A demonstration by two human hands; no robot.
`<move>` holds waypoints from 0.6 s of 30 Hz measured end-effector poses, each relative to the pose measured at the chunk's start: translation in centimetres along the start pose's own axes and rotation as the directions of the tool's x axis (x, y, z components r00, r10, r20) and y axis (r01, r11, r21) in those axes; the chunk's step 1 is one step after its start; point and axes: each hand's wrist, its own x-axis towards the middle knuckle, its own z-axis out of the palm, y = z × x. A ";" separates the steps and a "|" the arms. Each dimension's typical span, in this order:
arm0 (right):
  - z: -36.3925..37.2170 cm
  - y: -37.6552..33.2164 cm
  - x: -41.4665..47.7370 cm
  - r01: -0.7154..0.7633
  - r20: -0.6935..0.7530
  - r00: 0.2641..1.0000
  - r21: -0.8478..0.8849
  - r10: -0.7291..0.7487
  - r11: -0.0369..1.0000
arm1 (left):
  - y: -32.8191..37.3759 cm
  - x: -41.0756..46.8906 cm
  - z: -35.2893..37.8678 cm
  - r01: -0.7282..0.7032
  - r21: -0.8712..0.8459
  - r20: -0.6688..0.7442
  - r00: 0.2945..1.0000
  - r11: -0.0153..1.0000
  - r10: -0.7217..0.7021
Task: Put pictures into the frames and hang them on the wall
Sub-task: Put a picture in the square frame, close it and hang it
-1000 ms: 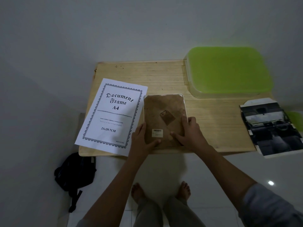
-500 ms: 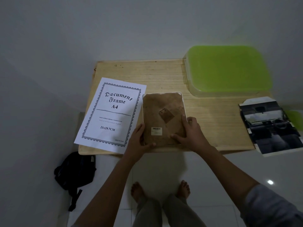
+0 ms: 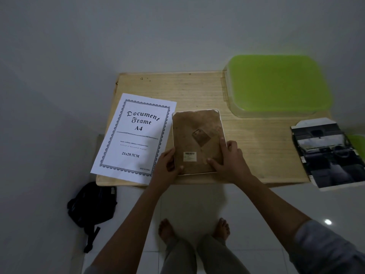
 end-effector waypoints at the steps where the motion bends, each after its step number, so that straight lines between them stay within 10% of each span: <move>1: 0.0 0.0 0.0 -0.002 -0.002 1.000 0.006 0.002 1.000 | 0.1 0.0 0.0 0.009 -0.008 -0.009 1.000 1.000 -0.009; 18: -0.8 -0.7 0.6 -0.003 -0.014 1.000 -0.086 0.001 0.996 | 1.8 0.6 0.4 0.002 0.274 0.010 1.000 0.962 -0.004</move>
